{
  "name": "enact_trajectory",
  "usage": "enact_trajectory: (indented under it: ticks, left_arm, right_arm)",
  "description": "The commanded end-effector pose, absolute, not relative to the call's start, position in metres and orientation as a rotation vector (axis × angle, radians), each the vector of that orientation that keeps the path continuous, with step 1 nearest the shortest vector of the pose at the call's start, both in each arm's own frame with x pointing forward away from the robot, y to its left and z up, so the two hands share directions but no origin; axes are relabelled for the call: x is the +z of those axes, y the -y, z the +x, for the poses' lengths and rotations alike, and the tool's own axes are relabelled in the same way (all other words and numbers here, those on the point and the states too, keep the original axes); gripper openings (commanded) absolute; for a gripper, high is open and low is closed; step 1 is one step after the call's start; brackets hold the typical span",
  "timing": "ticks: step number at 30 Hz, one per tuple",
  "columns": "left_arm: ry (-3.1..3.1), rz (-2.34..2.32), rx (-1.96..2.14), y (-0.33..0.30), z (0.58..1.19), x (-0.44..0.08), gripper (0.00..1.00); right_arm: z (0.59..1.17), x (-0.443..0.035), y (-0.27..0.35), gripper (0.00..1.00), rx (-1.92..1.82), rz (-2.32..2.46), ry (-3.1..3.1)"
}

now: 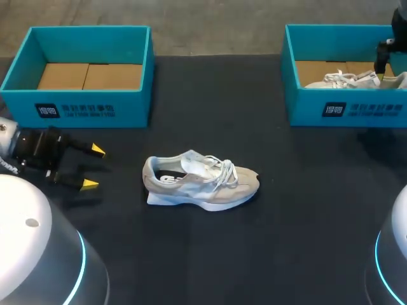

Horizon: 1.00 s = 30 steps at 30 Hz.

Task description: Take the shoe out of the shoebox, open the shoe tongue, remove and reinsert the insole, then place the shoe into the shoebox

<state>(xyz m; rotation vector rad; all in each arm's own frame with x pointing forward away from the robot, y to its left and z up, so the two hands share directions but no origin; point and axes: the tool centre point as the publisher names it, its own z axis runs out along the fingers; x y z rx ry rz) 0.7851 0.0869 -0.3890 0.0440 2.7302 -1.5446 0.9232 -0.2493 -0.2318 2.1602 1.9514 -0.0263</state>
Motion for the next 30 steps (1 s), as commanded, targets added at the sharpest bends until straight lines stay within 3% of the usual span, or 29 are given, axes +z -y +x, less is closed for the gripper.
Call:
enact_trajectory:
  ticks: [1,18,30]
  left_arm:
    - [-2.727,0.026,-1.548,-0.07,0.785,-0.387,1.0]
    - [-2.785,0.11,-1.653,0.008,0.796,-0.405,1.0]
    - [-2.814,0.013,-1.669,0.025,0.77,-0.411,1.0]
  right_arm:
    - [0.923,-0.232,0.249,1.0,-0.024,2.161,-1.95]
    - [0.923,-0.232,0.249,1.0,-0.024,2.161,-1.95]
    - [0.923,-0.232,0.249,1.0,-0.024,2.161,-1.95]
